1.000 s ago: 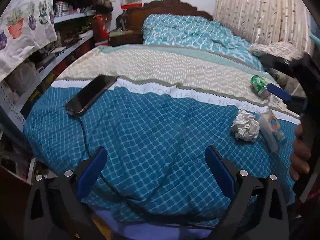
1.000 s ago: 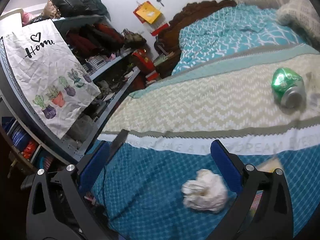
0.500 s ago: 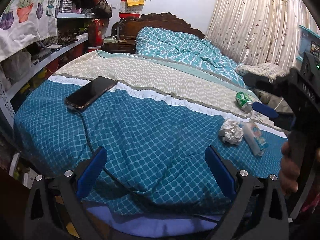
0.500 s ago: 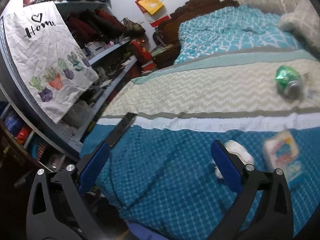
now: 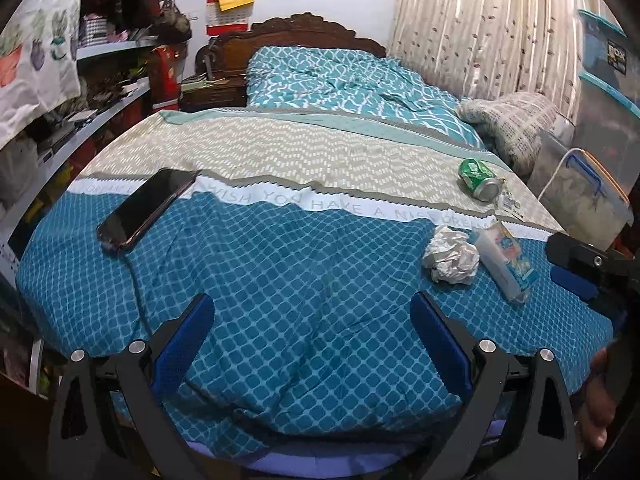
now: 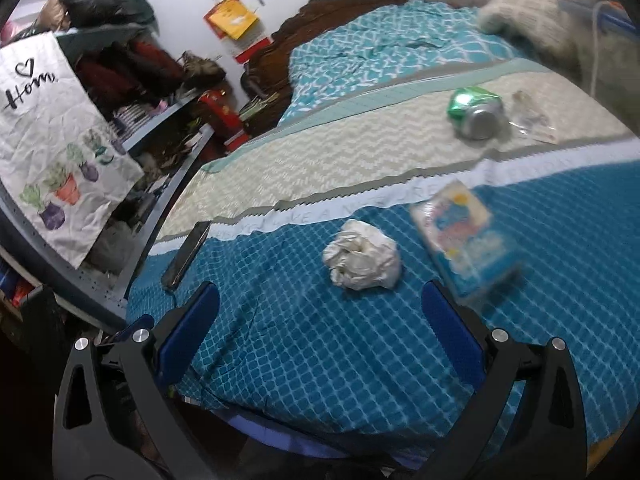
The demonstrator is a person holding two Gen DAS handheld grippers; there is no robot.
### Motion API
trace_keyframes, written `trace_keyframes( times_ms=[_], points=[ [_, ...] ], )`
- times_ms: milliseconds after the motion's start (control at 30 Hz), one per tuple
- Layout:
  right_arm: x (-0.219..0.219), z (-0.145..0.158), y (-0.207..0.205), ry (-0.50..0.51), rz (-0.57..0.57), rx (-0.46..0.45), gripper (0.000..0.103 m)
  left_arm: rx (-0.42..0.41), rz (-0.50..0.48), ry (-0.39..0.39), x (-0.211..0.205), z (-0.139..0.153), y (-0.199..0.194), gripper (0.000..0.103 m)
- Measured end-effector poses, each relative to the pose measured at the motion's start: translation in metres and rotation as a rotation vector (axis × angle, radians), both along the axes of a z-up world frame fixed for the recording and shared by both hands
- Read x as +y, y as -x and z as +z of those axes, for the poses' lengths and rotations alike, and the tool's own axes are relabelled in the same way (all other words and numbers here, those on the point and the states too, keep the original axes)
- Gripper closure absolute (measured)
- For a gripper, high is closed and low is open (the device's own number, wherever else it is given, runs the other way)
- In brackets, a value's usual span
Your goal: Collect trash
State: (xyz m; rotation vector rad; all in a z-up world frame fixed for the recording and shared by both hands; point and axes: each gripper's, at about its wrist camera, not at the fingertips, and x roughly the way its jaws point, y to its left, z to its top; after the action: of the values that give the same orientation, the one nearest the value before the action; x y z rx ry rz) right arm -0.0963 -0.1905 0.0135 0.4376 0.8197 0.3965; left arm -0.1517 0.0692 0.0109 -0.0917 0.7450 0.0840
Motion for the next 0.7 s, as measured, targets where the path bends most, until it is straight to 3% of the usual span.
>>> trace_keyframes(
  times_ms=[333,700],
  points=[
    [-0.025,-0.002,0.015,-0.053,-0.044,0.002,0.003,0.018,0.012,-0.023,-0.01,0.002,-0.002,0.009],
    [-0.035,0.002,0.021,-0.088,-0.052,-0.02,0.003,0.012,0.031,-0.117,-0.028,0.01,0.0,0.009]
  ],
)
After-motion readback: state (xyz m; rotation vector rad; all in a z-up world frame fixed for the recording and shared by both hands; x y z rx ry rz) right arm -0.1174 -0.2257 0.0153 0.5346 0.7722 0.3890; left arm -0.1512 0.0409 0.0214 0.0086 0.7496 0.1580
